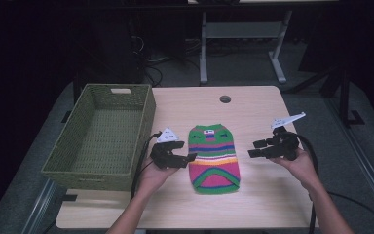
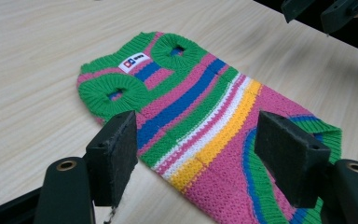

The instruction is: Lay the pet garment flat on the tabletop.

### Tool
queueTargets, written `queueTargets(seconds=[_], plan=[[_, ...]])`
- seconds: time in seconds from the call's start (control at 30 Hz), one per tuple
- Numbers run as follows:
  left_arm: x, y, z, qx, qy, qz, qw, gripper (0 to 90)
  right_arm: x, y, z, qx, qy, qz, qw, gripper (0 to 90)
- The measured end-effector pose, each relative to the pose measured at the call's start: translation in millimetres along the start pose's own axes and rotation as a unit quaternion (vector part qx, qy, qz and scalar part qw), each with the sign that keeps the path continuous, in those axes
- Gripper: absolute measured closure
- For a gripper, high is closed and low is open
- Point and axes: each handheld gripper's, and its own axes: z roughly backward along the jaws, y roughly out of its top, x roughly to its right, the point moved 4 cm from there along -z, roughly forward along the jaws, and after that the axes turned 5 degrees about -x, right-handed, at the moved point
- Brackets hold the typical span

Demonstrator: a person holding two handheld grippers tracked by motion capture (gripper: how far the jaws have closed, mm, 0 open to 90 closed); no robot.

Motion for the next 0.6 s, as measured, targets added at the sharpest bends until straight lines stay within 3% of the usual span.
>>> queueTargets(seconds=[0.6], plan=[[13.5,-17.7,1.9,-0.01,-0.014,-0.006,0.9998,28.2,-4.3,-24.7,6.4,0.007,-0.001,-0.007,0.9999,37.4]])
